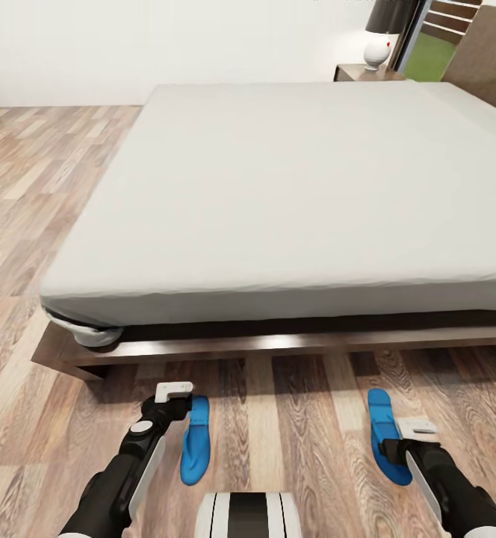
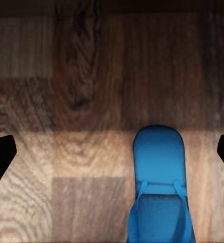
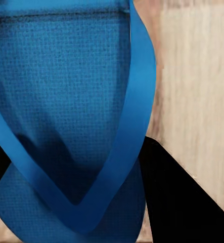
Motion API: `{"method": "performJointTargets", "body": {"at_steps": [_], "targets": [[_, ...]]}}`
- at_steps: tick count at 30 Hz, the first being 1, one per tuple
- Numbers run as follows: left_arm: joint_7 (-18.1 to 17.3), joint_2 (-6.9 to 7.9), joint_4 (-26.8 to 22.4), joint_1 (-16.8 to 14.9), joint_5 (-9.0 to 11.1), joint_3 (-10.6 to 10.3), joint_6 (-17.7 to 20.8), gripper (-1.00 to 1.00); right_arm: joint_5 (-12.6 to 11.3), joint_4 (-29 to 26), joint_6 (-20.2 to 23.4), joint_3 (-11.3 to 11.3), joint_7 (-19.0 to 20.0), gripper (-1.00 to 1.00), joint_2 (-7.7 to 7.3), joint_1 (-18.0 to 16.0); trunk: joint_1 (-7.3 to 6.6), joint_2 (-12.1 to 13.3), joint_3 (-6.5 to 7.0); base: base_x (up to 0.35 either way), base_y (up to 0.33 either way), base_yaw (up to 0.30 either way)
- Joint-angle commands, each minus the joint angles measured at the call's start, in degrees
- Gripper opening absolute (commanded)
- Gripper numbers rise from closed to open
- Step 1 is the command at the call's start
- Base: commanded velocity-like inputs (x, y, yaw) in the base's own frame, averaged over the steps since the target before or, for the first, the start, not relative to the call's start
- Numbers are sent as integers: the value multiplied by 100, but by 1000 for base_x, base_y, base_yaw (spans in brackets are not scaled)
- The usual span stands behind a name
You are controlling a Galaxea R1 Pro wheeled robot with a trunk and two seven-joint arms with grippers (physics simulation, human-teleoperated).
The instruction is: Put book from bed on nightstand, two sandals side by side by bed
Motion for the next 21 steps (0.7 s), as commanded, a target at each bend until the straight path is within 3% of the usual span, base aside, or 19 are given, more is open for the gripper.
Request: {"method": "performJointTargets", "body": {"at_steps": [1,6,21], "targets": [[42,2,-9,-2,31,-19,19,100,-9,-13,42,2,-29,-100,9,0,-1,-1,-4,0,76,0],[40,2,-12,-2,31,-22,21,100,-13,-24,85,14,-10,-100,5,0,-1,-1,-4,0,142,0],[41,2,-13,-2,31,-15,25,100,27,-26,88,40,-10,-100,5,1,-1,-1,-4,0,274,0]]}}
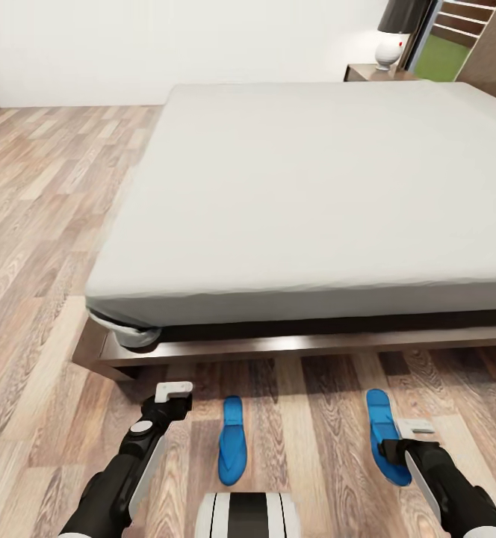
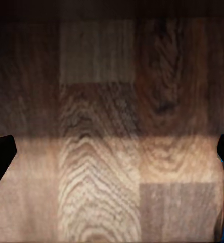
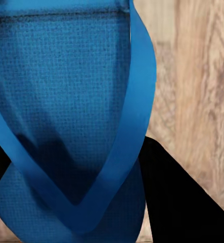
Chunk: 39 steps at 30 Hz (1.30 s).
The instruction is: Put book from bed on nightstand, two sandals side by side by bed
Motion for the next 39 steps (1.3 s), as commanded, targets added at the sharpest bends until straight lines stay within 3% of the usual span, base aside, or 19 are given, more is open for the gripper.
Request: {"method": "performJointTargets", "body": {"at_steps": [1,39], "targets": [[40,2,-4,-2,31,-15,24,100,-10,-13,38,-1,-22,-100,-1,0,-1,-1,-4,0,280,0],[43,2,-1,-2,31,-20,27,100,-3,-21,14,0,-15,-100,-1,0,-1,-1,6,0,282,36]]}}
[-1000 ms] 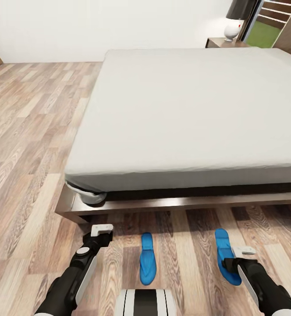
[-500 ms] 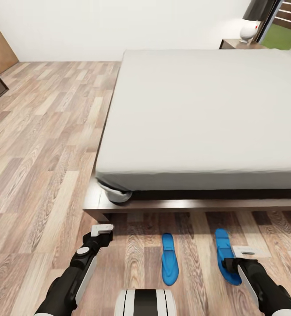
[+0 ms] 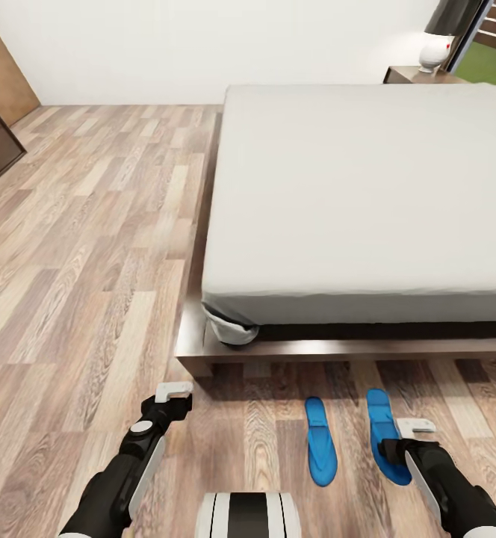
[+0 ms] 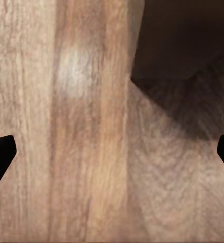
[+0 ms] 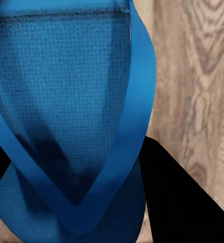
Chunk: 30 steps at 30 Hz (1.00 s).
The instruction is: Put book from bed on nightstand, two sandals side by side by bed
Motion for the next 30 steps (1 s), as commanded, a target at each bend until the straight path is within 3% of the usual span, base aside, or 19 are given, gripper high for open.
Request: {"method": "performJointTargets", "body": {"at_steps": [1,30], "targets": [[41,2,-5,-2,31,-16,25,100,-12,-13,38,-1,-22,-100,-1,0,-1,-1,-4,0,287,0],[41,2,-12,-2,31,-19,27,100,-11,-5,-11,7,5,-100,-1,0,-1,-1,-4,0,289,0]]}}
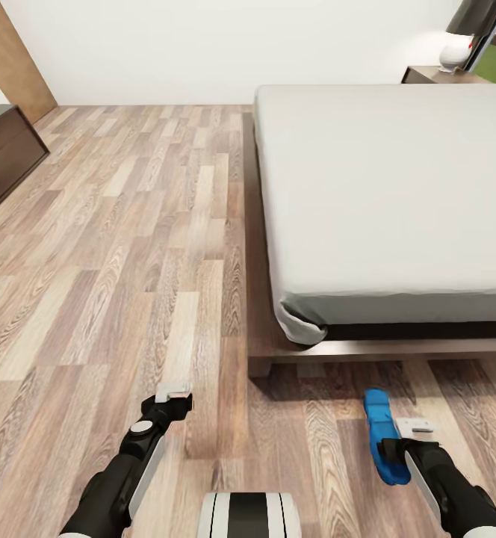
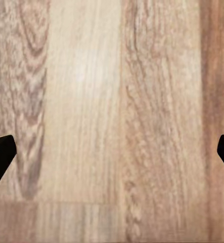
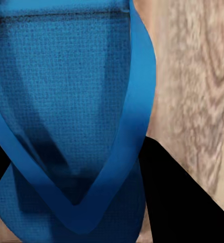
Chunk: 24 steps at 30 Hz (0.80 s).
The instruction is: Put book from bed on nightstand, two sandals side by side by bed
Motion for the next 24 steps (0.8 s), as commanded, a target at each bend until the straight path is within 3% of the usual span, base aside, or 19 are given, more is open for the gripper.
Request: {"method": "performJointTargets", "body": {"at_steps": [1,9,16,21,24], "targets": [[41,2,-4,-2,31,-15,23,100,-12,-13,33,-1,-20,-100,-1,0,-1,-1,-4,0,289,0],[41,2,-3,-2,31,-15,19,100,-5,-5,8,6,0,-100,7,0,-1,-1,-4,0,245,0],[41,2,-7,-2,24,-23,18,100,-4,3,5,8,11,-100,3,0,-1,-1,-4,0,47,0],[49,2,-10,-2,23,-24,18,100,-4,71,-4,1,14,-100,0,0,-1,-1,-4,200,4,0],[50,2,-140,5,22,-26,20,100,-4,391,-260,7,14,-100,21,-37,-1,-1,-4,10,0,0]]}}
